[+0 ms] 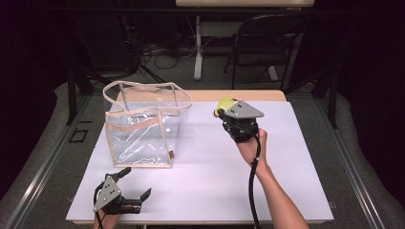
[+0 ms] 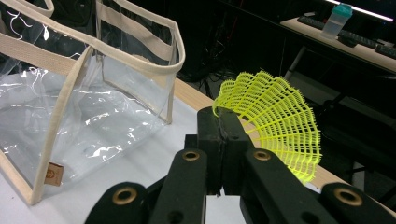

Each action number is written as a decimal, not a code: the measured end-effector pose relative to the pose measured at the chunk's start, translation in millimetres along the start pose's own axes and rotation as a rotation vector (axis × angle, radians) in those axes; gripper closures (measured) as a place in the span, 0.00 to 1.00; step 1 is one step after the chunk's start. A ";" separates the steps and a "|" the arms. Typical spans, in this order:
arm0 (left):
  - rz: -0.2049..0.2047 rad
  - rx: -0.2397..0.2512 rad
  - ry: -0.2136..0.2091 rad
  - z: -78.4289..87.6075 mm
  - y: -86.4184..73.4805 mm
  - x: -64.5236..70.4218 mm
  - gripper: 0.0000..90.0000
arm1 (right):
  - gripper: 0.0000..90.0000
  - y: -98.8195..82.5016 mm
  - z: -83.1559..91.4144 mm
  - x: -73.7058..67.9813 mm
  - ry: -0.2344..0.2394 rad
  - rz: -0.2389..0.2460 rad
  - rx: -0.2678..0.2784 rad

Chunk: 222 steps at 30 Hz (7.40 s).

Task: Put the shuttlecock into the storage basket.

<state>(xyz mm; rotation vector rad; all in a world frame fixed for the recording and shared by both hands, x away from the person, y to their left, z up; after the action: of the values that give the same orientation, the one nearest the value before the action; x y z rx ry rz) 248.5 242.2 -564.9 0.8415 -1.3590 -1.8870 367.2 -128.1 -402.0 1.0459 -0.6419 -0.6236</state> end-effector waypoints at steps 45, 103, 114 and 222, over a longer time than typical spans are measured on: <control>0.000 0.003 -0.002 0.9 0.2 -0.6 0.00 | 1.00 41.3 -11.6 -6.1 0.012 0.035 0.040; 0.004 0.013 -0.004 1.4 0.3 -0.9 0.00 | 1.00 87.3 -50.4 -39.6 0.093 0.125 0.021; 0.004 0.014 -0.005 1.7 0.4 -1.3 0.00 | 1.00 93.0 -62.9 -44.0 0.110 0.136 -0.005; 0.004 0.015 -0.012 2.8 0.9 -1.8 0.00 | 0.32 72.9 -116.1 -23.5 0.222 -0.121 -0.165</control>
<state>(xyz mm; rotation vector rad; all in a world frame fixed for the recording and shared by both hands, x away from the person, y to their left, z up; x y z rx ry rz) 247.5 245.0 -563.2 0.8358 -1.3827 -1.8832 448.7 -17.2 -381.0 0.9866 -0.3298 -0.6436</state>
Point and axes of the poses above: each handheld gripper's, and its own axes: z roughly backward along the jaws, y roughly out of its top, x roughly to its right, the point moved 1 cm from there along -z, roughly forward along the jaws, and after that the axes turned 8 degrees about y, right-handed, at the moved point
